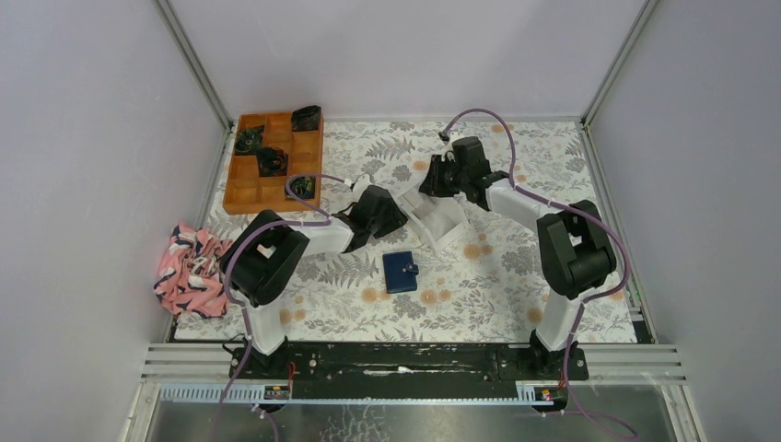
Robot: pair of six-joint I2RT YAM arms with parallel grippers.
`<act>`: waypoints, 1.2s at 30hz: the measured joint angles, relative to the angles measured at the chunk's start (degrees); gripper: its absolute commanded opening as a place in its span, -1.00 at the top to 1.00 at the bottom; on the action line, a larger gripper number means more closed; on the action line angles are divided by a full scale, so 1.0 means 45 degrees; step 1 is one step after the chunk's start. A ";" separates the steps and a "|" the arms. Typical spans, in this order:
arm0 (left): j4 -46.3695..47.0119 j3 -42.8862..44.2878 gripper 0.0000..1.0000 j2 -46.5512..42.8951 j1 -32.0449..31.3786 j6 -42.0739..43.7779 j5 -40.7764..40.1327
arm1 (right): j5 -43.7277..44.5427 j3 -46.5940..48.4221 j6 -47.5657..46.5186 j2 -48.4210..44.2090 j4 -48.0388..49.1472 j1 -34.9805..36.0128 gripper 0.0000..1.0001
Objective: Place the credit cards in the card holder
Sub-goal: Pick up the credit card from the storage box.
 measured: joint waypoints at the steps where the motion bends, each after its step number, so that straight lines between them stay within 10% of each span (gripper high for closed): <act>1: 0.0000 0.0000 -0.14 0.0000 0.0000 0.0000 0.0000 | 0.0005 0.0000 -0.0005 -0.0078 -0.0029 0.0010 0.54; 14: -0.0029 -0.0005 -0.20 -0.0029 0.0000 0.0010 -0.0019 | 0.1438 0.0000 -0.0641 -0.0491 -0.0573 0.0233 0.99; 36: -0.0627 -0.2254 -0.80 -0.4867 -0.0627 0.1481 -0.2025 | 0.5207 -0.0325 -0.2152 -0.3871 -0.2472 0.1996 1.00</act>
